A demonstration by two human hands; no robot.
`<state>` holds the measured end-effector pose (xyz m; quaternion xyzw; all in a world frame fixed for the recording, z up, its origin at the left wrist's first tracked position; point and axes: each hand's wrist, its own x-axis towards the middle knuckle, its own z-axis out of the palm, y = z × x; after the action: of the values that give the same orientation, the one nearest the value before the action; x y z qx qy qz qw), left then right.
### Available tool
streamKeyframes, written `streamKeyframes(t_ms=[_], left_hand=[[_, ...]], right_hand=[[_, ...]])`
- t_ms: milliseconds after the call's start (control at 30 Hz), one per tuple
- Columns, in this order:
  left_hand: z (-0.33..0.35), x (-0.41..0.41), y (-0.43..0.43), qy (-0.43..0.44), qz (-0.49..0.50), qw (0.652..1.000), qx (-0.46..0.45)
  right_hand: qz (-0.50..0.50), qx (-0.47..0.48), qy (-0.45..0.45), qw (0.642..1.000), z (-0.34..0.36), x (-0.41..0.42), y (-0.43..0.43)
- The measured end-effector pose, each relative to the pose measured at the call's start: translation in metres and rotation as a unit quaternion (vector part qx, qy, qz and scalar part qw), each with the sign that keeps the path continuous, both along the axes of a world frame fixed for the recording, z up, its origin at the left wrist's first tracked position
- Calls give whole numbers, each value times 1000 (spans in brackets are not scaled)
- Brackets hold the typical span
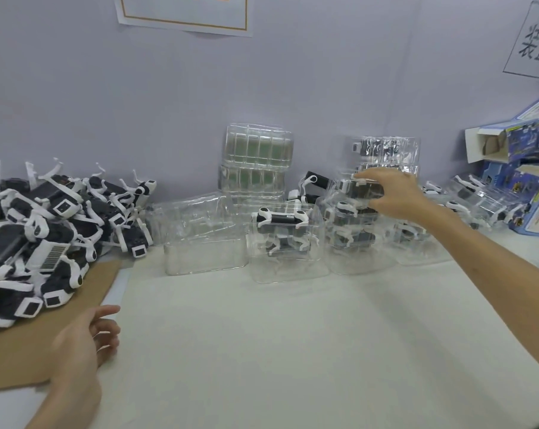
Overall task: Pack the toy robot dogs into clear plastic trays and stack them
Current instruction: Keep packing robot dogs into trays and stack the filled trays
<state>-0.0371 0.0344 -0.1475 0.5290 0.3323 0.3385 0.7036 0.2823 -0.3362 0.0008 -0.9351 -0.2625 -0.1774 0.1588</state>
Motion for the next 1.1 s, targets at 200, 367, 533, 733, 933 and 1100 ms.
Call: streamKeyframes(t_ms=[200, 367, 533, 733, 933, 1100], left_hand=[[-3, 3, 1, 15, 14, 1000, 2], [-5, 6, 1, 37, 16, 999, 13], [-4, 7, 3, 39, 11, 999, 12], [-9, 9, 10, 35, 9, 999, 5], [-10, 9, 13, 34, -7, 999, 0], [-8, 7, 4, 31, -27, 998, 40]], right_hand=[[80, 133, -67, 986, 20, -34, 47], [203, 167, -63, 963, 19, -78, 121], [260, 87, -72, 959, 5, -106, 200], [217, -101, -65, 969, -26, -95, 281], [155, -119, -36, 980, -47, -67, 304], [206, -40, -105, 972, -41, -85, 306]])
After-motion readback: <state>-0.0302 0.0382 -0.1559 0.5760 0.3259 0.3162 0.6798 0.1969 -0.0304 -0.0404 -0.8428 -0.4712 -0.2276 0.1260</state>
